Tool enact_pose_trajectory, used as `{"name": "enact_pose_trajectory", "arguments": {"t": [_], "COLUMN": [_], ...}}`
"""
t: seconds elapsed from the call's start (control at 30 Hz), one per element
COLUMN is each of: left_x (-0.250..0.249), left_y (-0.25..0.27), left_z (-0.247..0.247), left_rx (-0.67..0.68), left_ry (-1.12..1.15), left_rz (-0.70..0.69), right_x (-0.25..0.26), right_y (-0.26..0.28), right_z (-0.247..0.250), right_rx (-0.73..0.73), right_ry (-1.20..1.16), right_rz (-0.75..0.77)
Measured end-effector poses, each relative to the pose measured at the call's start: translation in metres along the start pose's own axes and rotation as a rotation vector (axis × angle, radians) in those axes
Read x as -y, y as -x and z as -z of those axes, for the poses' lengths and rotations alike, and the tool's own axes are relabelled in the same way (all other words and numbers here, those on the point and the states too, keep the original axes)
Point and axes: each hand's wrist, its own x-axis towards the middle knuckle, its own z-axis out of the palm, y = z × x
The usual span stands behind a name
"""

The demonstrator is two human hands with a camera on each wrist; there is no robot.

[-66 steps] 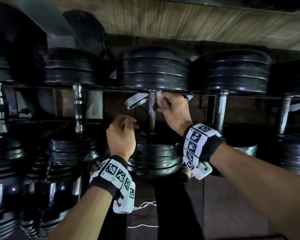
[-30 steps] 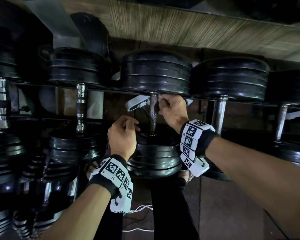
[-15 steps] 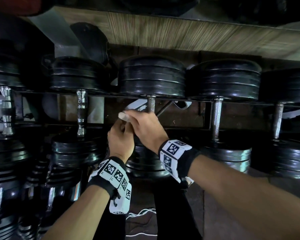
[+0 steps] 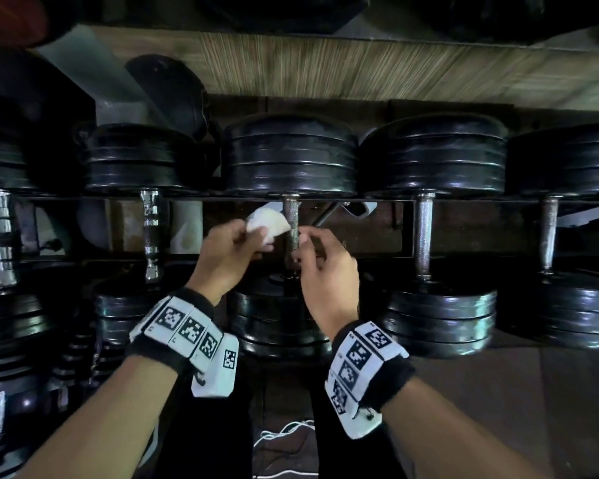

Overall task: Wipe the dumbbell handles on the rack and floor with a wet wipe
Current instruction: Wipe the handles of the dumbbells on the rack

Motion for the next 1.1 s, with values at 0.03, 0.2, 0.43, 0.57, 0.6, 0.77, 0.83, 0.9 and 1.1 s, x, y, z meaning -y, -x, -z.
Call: {"name": "enact_pose_trajectory", "arguments": {"t": [0.03, 0.2, 0.43, 0.57, 0.6, 0.77, 0.83, 0.9, 1.1], "left_x": [0.002, -0.004, -0.012, -0.015, -0.015, -0.021, -0.026, -0.03, -0.025], "left_y": [-0.012, -0.054, -0.065, -0.053, -0.051, -0.033, -0.022, -0.009, 0.002], "left_z": [0.0, 0.0, -0.008, -0.01, -0.011, -0.013, -0.016, -0.02, -0.022], "left_rx": [-0.023, 0.043, 0.189, 0.103, 0.072, -0.055, -0.107, -0.168, -0.102], "left_ry": [-0.062, -0.568, -0.388, -0.368, -0.385, -0.466, -0.499, -0.481, -0.489], "left_rz": [0.005, -0.026, -0.135, -0.246, -0.272, -0.337, -0.351, -0.403, -0.576], "right_x": [0.001, 0.008, 0.009, 0.008, 0.008, 0.009, 0.011, 0.012, 0.013], "right_y": [0.002, 0.001, 0.003, 0.004, 0.004, 0.003, 0.003, 0.004, 0.004], "right_z": [-0.001, -0.004, -0.004, -0.005, -0.006, -0.005, -0.004, -0.003, -0.002], "right_rx": [-0.021, -0.025, -0.054, -0.046, -0.049, -0.035, -0.032, -0.033, -0.017], "right_ry": [0.043, 0.131, 0.18, 0.187, 0.185, 0.19, 0.184, 0.186, 0.167], "right_rz": [-0.011, -0.003, 0.045, 0.039, 0.033, 0.014, 0.016, 0.019, -0.004]}}
